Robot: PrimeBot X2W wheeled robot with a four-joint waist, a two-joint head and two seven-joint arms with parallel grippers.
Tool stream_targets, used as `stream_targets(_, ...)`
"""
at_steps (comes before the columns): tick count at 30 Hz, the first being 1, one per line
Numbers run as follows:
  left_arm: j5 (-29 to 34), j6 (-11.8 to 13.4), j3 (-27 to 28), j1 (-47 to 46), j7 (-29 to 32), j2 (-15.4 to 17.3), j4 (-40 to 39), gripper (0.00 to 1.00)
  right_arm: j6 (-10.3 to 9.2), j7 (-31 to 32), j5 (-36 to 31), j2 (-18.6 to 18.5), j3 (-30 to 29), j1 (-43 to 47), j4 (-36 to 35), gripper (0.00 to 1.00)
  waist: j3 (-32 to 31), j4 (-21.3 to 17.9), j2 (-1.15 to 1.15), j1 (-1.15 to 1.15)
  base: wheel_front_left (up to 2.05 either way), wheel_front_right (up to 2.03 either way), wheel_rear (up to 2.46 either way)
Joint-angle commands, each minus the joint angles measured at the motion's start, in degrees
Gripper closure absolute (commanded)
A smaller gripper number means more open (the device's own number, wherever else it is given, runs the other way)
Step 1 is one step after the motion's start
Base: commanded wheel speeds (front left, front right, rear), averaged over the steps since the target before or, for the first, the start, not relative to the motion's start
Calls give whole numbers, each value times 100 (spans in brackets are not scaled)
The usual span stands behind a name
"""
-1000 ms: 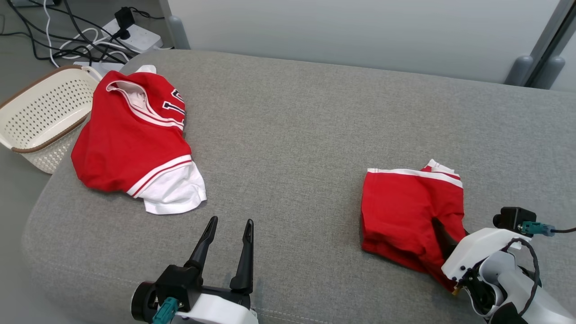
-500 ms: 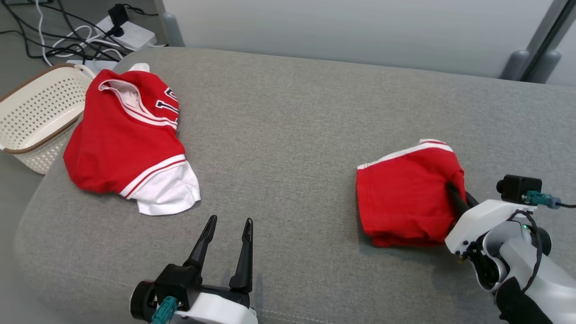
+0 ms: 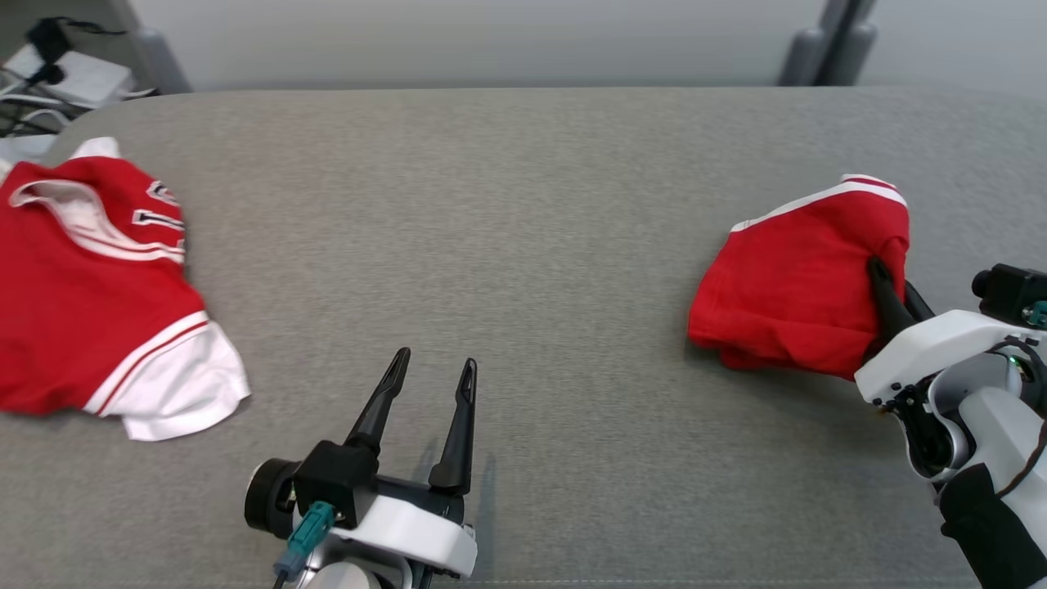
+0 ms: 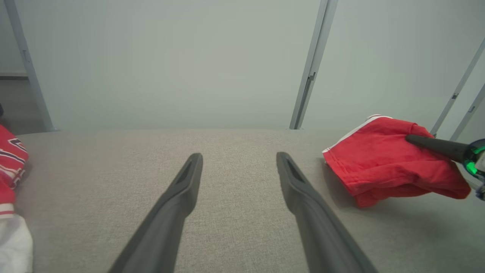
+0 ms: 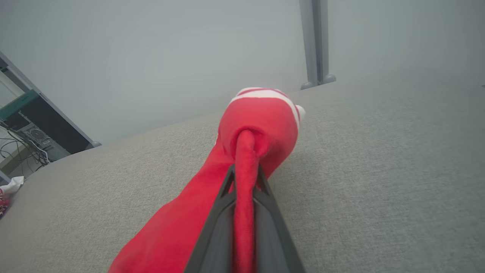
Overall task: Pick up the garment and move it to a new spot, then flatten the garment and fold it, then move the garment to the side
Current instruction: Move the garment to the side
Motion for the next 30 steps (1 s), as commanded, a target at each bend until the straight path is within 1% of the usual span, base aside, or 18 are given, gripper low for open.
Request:
stream_targets(1,75,-50,162,-307,-34,10,-105,0,1,-82,-107,-11,-49,141,-166,100,162,-380,0,0,0,0,0)
stream_targets(2,75,-50,162,-307,-34,10,-105,0,1,-82,-107,-11,-49,141,-166,100,162,-380,0,0,0,0,0)
stream_targets(12,334,-229,156,-584,-34,10,34,0,1,-83,-458,258,-767,471,-439,100,411,-1433,0,0,0,0,0)
stream_targets(19,444,-306,190,-683,-34,10,106,0,1,-83,-577,485,-1223,775,-661,100,545,-2043,0,0,0,0,0)
stream_targets(25,524,-360,243,-716,-34,10,150,0,1,-83,-673,647,-1365,912,-761,100,627,-2459,0,0,0,0,0)
stream_targets(30,552,-385,257,-751,-34,10,177,0,1,-83,-682,736,-1538,928,-823,100,687,-2610,0,0,0,0,0)
